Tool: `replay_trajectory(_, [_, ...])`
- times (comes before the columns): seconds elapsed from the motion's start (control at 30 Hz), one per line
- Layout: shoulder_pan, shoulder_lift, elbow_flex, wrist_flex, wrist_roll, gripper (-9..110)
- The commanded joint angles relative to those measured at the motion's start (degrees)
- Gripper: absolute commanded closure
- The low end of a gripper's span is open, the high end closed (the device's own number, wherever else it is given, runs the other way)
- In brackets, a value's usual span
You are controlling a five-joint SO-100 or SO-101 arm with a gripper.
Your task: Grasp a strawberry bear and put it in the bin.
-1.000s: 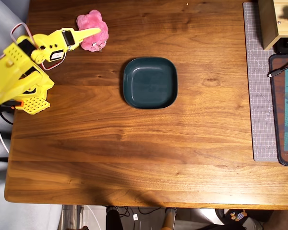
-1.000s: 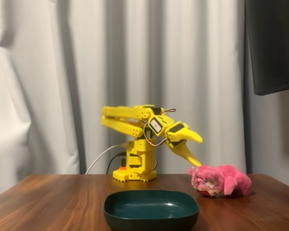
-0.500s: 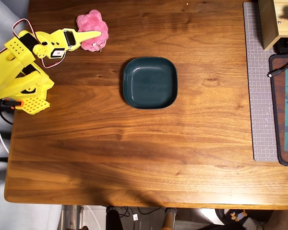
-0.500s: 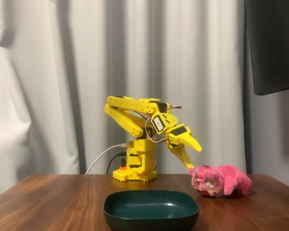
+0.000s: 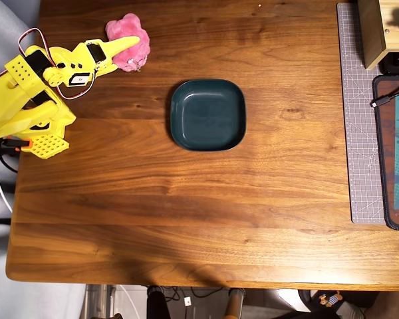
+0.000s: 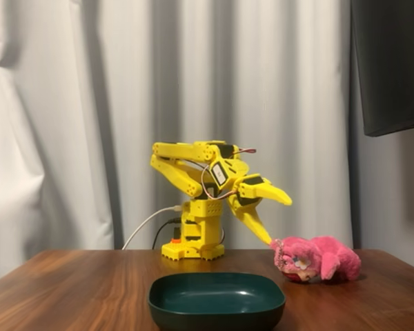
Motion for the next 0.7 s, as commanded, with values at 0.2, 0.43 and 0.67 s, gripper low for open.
replay_trajectory(0.2, [3.87,2.02,-2.02,2.81,-3.25,57])
replay_trajectory(0.43, [5.36,21.53,4.48,10.11,-9.67,57])
replay_trajectory(0.67, [2.9,31.55,7.21,14.68,-8.96,55])
